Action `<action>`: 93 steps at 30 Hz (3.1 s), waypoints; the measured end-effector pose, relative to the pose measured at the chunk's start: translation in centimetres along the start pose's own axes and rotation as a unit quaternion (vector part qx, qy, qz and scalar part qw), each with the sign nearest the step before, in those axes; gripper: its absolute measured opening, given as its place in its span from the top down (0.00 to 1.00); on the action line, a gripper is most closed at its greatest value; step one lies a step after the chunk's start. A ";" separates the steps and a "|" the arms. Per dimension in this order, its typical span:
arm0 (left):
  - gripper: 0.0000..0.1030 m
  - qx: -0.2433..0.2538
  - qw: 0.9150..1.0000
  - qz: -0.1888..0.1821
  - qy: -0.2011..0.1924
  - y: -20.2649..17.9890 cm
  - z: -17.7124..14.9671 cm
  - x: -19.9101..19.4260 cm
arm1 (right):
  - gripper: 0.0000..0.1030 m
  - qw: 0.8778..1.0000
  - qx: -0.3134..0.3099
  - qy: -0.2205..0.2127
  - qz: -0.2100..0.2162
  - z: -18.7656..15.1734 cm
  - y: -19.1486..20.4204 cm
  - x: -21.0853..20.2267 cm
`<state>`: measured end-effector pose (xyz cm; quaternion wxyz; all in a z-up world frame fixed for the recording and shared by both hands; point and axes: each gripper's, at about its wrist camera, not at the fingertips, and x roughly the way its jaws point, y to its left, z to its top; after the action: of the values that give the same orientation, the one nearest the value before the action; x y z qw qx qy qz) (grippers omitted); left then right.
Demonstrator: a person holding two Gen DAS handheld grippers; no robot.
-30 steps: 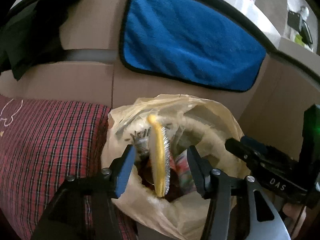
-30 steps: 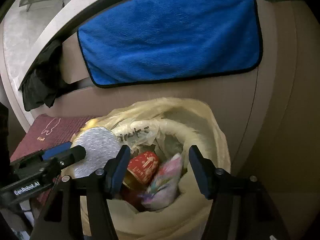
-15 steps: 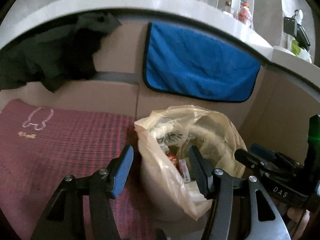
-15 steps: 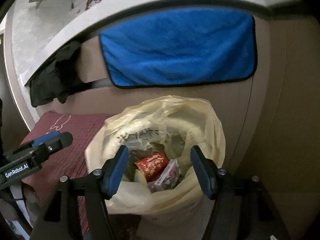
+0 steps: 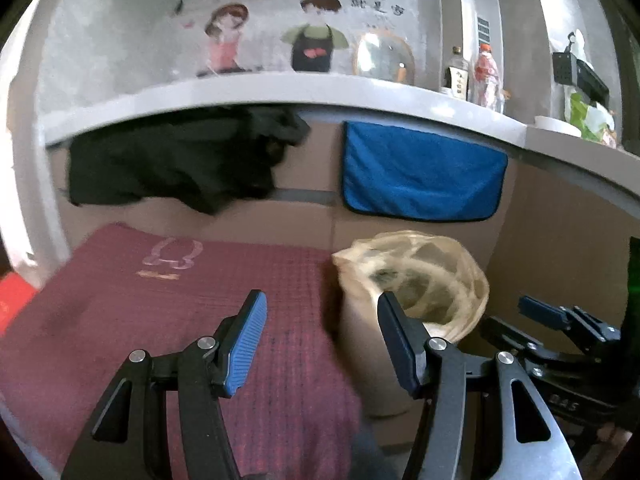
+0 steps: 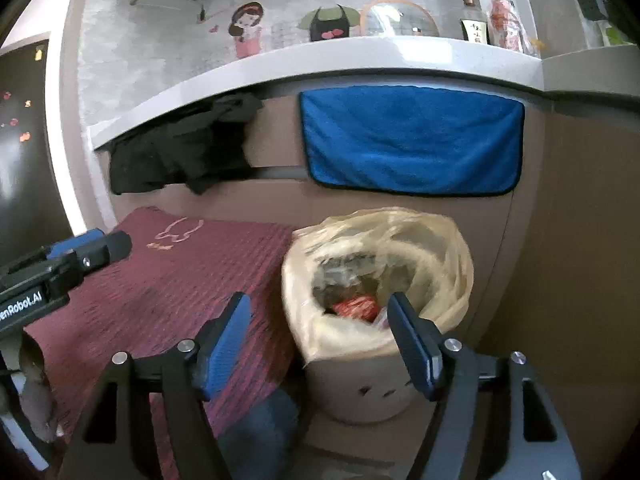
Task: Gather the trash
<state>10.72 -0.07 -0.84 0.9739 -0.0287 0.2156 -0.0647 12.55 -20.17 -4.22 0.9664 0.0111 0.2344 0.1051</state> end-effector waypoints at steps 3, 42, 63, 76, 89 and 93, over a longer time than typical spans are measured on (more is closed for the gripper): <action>0.43 0.007 1.000 0.027 -0.008 0.3 -1.0 -3.1 | 0.31 1.000 0.010 -0.003 0.012 -1.2 1.2 -2.3; 0.43 0.024 0.997 0.075 -0.013 -0.6 -5.8 -11.0 | 0.25 0.997 -0.015 -0.062 -0.038 -6.0 6.9 -11.0; 0.43 0.022 0.997 0.078 -0.016 0.1 -5.8 -10.9 | 0.25 0.997 -0.013 -0.062 -0.035 -6.1 7.4 -10.9; 0.43 0.022 0.997 0.079 -0.014 0.2 -5.7 -11.0 | 0.25 0.997 -0.013 -0.061 -0.034 -6.0 7.2 -10.9; 0.43 0.021 0.997 0.079 -0.015 0.2 -5.7 -11.0 | 0.25 0.997 -0.013 -0.062 -0.035 -6.0 7.2 -10.9; 0.43 0.021 0.997 0.079 -0.014 0.2 -5.8 -11.0 | 0.25 0.997 -0.014 -0.062 -0.034 -6.0 7.1 -10.9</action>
<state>-1.63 1.45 -1.48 0.9792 0.0082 0.2026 0.0085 -1.00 -15.63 -4.14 0.9820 -0.0037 0.1732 0.0747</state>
